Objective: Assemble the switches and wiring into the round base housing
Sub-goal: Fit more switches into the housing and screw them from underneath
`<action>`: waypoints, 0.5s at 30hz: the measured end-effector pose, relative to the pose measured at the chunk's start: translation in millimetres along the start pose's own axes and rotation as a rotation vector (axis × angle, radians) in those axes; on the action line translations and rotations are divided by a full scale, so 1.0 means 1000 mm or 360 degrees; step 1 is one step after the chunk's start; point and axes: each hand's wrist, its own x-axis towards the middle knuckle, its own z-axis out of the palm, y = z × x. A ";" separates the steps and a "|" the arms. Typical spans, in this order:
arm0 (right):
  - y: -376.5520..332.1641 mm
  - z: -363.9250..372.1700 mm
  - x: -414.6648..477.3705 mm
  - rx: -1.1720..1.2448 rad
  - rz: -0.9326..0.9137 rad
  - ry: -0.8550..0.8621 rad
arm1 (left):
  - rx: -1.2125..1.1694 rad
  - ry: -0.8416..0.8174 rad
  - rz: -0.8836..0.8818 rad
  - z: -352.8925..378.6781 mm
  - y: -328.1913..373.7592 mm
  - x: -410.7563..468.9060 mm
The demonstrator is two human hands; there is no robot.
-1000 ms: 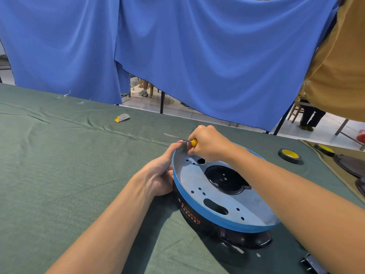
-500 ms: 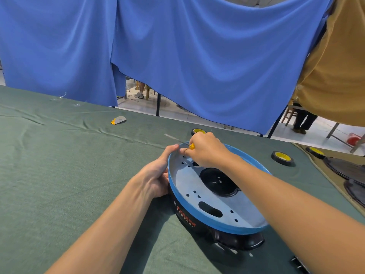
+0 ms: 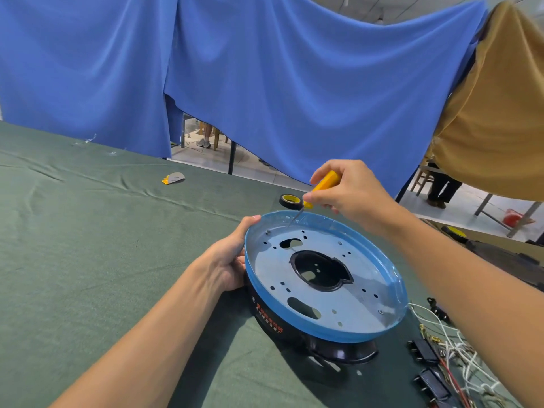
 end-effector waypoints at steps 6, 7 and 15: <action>0.002 0.022 0.009 -0.0136 -0.0093 0.0174 | 0.0011 0.0027 0.0015 0.001 0.000 -0.001; 0.002 0.026 0.010 -0.0154 -0.0109 0.0177 | 0.0014 0.0028 0.0011 0.001 0.000 -0.001; 0.004 0.038 0.019 -0.0235 -0.0203 0.0147 | 0.0062 0.0013 -0.0005 0.000 0.002 0.002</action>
